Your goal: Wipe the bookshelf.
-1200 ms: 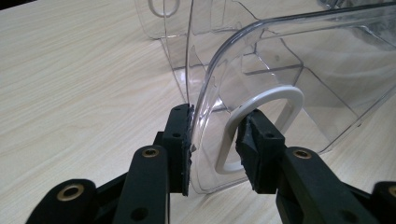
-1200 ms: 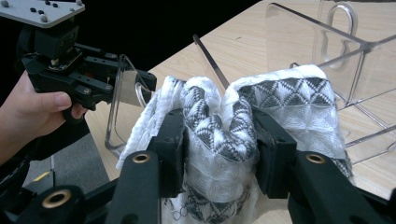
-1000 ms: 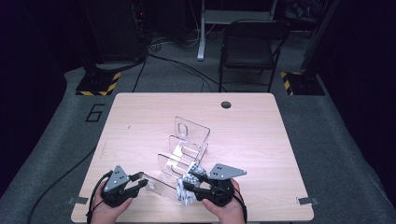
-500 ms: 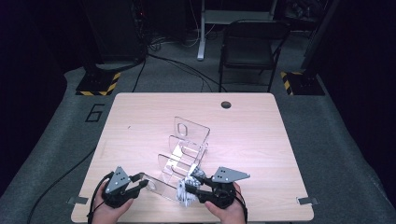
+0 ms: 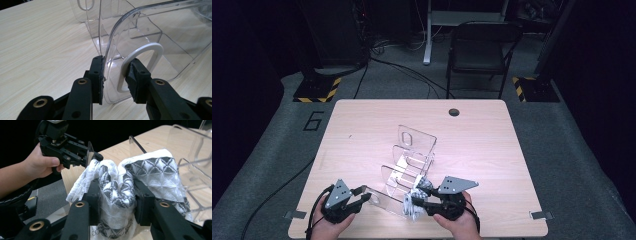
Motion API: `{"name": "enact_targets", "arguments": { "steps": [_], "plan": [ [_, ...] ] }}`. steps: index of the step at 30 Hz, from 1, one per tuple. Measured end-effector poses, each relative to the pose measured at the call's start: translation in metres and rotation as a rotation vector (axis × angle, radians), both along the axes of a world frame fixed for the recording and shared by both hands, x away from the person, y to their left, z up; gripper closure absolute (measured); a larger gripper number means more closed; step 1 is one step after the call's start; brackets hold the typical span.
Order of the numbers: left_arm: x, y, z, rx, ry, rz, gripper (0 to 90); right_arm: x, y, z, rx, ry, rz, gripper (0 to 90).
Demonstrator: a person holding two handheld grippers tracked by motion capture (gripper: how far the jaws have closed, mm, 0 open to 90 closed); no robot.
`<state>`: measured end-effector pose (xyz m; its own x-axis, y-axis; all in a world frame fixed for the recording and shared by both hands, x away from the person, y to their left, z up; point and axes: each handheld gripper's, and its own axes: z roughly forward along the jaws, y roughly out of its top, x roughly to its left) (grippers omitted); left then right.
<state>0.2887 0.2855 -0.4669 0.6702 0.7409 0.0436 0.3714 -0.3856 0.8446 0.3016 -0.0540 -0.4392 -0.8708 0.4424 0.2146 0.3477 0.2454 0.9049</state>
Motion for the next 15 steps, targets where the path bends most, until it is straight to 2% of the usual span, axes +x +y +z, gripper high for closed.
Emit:
{"name": "enact_targets", "arguments": {
  "steps": [3,5,7,9,15],
  "plan": [
    [0.0,-0.001,0.0,0.005,0.0,0.003,67.5,-0.002,0.001,0.002,-0.017,0.002,0.001,63.2],
    [-0.001,-0.001,0.0,0.004,0.0,-0.001,67.5,-0.004,0.003,0.008,-0.036,-0.022,0.015,62.5],
    [-0.001,-0.003,0.0,0.0,0.002,-0.004,67.6,-0.005,0.004,0.015,-0.029,-0.051,0.018,62.2],
    [-0.002,-0.003,0.0,0.001,0.003,-0.003,67.7,-0.004,0.005,0.018,-0.036,-0.058,0.024,62.1],
    [-0.001,-0.001,-0.001,-0.021,0.01,-0.007,67.3,-0.001,-0.002,0.002,-0.022,-0.003,0.029,62.5]
  ]
}}
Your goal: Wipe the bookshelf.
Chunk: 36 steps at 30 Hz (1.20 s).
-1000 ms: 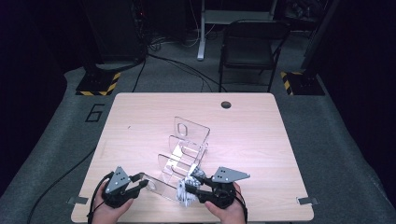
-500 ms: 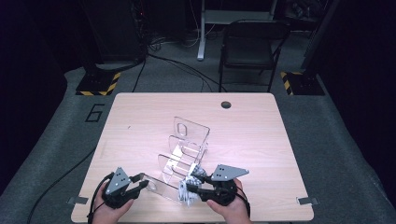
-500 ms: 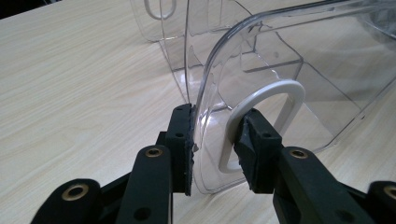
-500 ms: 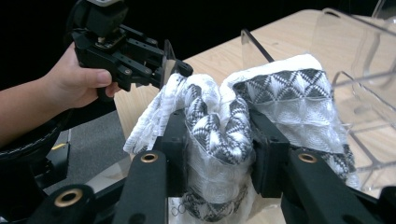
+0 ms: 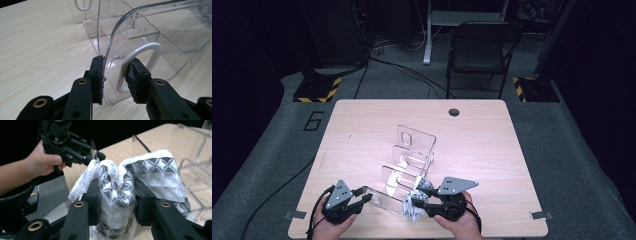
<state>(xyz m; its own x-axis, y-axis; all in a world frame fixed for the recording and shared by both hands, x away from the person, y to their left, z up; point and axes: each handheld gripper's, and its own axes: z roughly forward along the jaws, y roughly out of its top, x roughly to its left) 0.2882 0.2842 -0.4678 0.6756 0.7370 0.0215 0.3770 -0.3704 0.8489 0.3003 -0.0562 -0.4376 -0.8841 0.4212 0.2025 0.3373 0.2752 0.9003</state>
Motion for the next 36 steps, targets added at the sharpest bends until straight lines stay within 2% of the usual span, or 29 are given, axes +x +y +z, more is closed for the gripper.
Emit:
{"name": "enact_targets", "arguments": {
  "steps": [2,5,7,9,11,14,17,19,21,22,23,24,25,27,29,31,32,34,36],
  "plan": [
    [0.001,0.001,-0.001,-0.007,0.002,0.0,67.1,0.002,-0.001,-0.004,0.011,0.031,-0.003,62.6],
    [0.001,0.001,-0.001,-0.023,0.004,0.012,66.7,0.003,-0.002,-0.006,0.007,0.039,0.008,62.6],
    [0.001,0.001,-0.002,-0.026,0.01,0.013,66.5,0.003,-0.001,-0.005,0.005,0.037,0.004,62.2],
    [0.001,0.002,-0.002,-0.034,0.014,0.016,66.3,0.005,0.0,0.0,-0.006,0.015,-0.002,61.7],
    [0.002,0.003,-0.003,-0.035,0.012,0.013,66.3,0.006,0.0,0.003,0.003,0.0,-0.009,61.2],
    [0.002,0.003,-0.003,-0.039,0.008,0.01,66.0,0.008,-0.002,-0.002,0.003,0.002,-0.014,60.8],
    [0.004,0.004,-0.005,-0.045,0.017,0.015,65.9,0.012,-0.005,-0.015,-0.011,0.042,-0.029,61.3],
    [0.004,0.004,-0.006,-0.044,0.029,0.013,66.0,0.015,-0.003,-0.029,-0.068,0.073,-0.045,61.7],
    [0.005,0.005,-0.006,-0.039,0.026,0.016,66.0,0.017,0.0,-0.039,-0.066,0.124,-0.031,62.1],
    [0.006,0.005,-0.006,-0.041,0.026,0.019,66.0,0.018,0.0,-0.039,-0.058,0.127,-0.024,62.1],
    [0.006,0.005,-0.006,-0.045,0.028,0.02,66.0,0.017,0.0,-0.035,-0.058,0.12,-0.027,62.1],
    [0.006,0.005,-0.007,-0.056,0.019,0.028,66.0,0.015,-0.002,-0.028,-0.042,0.087,-0.03,62.3],
    [0.005,0.006,-0.006,-0.046,0.027,0.019,66.1,0.013,-0.004,-0.02,-0.01,0.063,-0.027,62.4],
    [0.005,0.005,-0.007,-0.06,0.02,0.024,66.0,0.007,-0.009,-0.005,0.054,0.023,-0.016,62.4],
    [0.005,0.005,-0.007,-0.057,0.029,0.015,65.2,0.003,-0.01,0.001,0.086,-0.003,-0.006,62.4],
    [0.004,0.004,-0.007,-0.048,0.025,0.01,65.2,0.004,-0.006,-0.004,0.044,-0.015,-0.008,62.4],
    [0.003,0.003,-0.007,-0.04,0.024,0.017,65.3,0.004,-0.004,-0.009,0.021,-0.002,-0.022,62.4],
    [0.003,0.004,-0.007,-0.036,0.017,0.025,65.7,0.008,-0.003,-0.022,0.032,0.054,-0.016,62.5],
    [0.003,0.005,-0.007,-0.045,0.021,0.022,66.5,0.011,0.0,-0.031,-0.017,0.074,-0.036,62.7]
  ]
}}
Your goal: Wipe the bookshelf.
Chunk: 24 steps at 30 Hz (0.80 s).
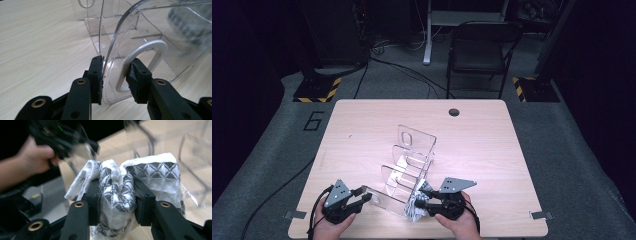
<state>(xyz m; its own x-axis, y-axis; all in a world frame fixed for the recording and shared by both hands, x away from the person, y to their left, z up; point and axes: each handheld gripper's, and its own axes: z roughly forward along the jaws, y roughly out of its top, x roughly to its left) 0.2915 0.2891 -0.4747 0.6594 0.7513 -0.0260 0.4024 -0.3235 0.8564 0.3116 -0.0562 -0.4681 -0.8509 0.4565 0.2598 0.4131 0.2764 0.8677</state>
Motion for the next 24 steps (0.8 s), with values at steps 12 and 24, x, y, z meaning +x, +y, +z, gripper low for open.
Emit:
{"name": "enact_targets", "arguments": {
  "steps": [12,24],
  "plan": [
    [-0.001,-0.001,0.0,0.018,-0.007,0.0,66.6,-0.004,-0.002,0.008,0.064,-0.024,0.016,61.9],
    [-0.002,-0.004,0.0,0.03,-0.018,-0.015,64.8,-0.01,-0.005,0.018,0.089,-0.069,-0.011,59.6]
  ]
}}
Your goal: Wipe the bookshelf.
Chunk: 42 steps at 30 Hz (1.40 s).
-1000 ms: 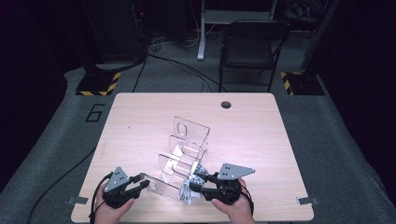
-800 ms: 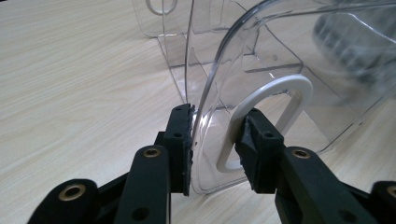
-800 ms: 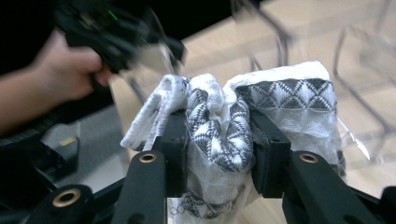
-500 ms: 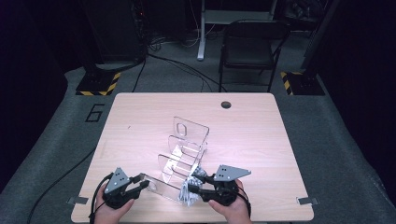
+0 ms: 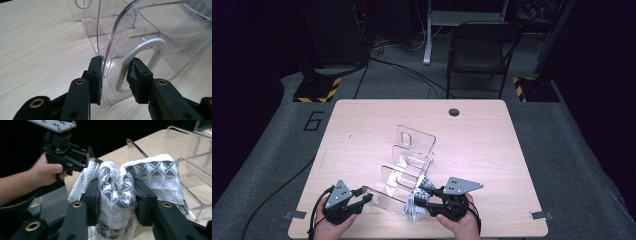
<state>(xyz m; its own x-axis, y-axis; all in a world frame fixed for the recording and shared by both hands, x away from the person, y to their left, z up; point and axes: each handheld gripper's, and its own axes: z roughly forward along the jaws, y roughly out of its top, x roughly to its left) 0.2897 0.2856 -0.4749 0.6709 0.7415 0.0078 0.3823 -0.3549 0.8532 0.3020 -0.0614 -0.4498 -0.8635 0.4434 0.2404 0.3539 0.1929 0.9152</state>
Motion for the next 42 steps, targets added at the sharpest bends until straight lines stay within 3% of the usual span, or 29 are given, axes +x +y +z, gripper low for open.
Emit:
{"name": "enact_targets", "arguments": {
  "steps": [3,4,7,9,11,13,16,20,24,28,37,40,42],
  "plan": [
    [0.0,0.0,0.0,-0.002,0.0,-0.001,64.6,0.007,0.001,-0.016,-0.027,0.071,-0.013,59.7],
    [0.0,0.0,0.0,-0.007,0.002,0.0,64.7,0.009,0.001,-0.021,-0.056,0.089,-0.024,59.6],
    [0.001,0.001,0.0,-0.012,0.007,-0.003,64.8,0.013,0.005,-0.032,-0.114,0.109,-0.024,59.7],
    [0.001,0.001,-0.001,-0.015,0.009,-0.003,64.9,0.016,0.008,-0.04,-0.153,0.147,-0.003,59.6],
    [0.001,0.001,-0.001,-0.024,0.013,-0.004,64.8,0.017,0.013,-0.051,-0.228,0.143,0.004,59.3],
    [0.001,0.001,-0.001,-0.011,0.009,-0.01,64.7,0.015,0.017,-0.057,-0.222,0.169,0.016,58.4],
    [0.001,0.001,-0.001,-0.015,0.009,-0.008,64.7,0.014,0.019,-0.055,-0.232,0.129,0.024,58.1],
    [0.002,0.0,-0.001,-0.015,0.01,-0.013,64.8,0.013,0.015,-0.048,-0.158,0.132,0.009,58.2],
    [0.001,-0.002,-0.002,-0.009,0.013,-0.015,64.8,0.018,0.016,-0.058,-0.237,0.129,0.006,56.3],
    [0.002,-0.002,-0.002,-0.013,0.017,-0.011,64.8,0.024,0.013,-0.064,-0.227,0.178,0.029,53.3],
    [0.002,-0.001,-0.003,-0.007,0.015,-0.008,64.5,0.022,0.013,-0.064,-0.266,0.129,0.036,48.2],
    [0.002,-0.001,-0.003,-0.008,0.02,-0.015,64.5,0.024,0.011,-0.06,-0.275,0.125,0.052,44.8],
    [0.002,-0.002,-0.004,-0.007,0.02,-0.015,64.5,0.025,0.01,-0.061,-0.271,0.159,0.057,40.4]
  ]
}}
